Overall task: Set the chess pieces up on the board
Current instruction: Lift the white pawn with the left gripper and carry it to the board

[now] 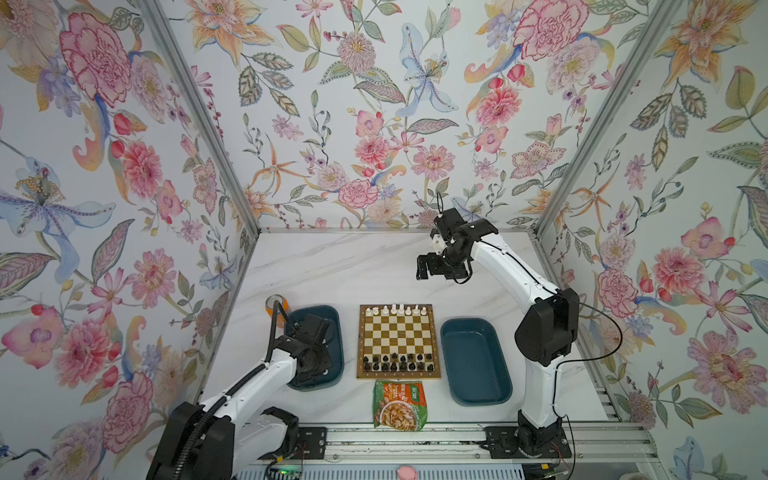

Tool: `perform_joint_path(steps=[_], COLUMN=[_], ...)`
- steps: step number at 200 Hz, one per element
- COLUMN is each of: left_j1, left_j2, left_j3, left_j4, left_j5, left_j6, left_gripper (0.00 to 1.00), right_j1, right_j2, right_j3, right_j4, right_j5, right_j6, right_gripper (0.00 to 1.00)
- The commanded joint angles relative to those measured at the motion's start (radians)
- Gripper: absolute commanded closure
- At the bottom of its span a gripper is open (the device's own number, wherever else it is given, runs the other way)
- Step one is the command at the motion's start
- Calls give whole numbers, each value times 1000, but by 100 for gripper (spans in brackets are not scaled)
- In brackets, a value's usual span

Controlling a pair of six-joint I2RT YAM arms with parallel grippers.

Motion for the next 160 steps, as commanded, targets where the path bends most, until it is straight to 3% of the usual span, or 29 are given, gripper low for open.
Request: perform_joint_path(steps=[1, 111, 160], left_j1=[10, 10, 8], left_j2=[7, -8, 72], left_j3=[22, 247, 389], left_j4=[-12, -216, -188], left_j5=[-27, -76, -53], left_j6=[10, 70, 102], left_gripper=[88, 91, 92], right_j1=[-7, -6, -7], right_j2=[-23, -38, -69], right_j3=[-2, -20, -27], right_j4=[-20, 0, 5], right_j5=[3, -44, -38], right_j6=[-19, -21, -22], right_gripper=[1, 1, 1])
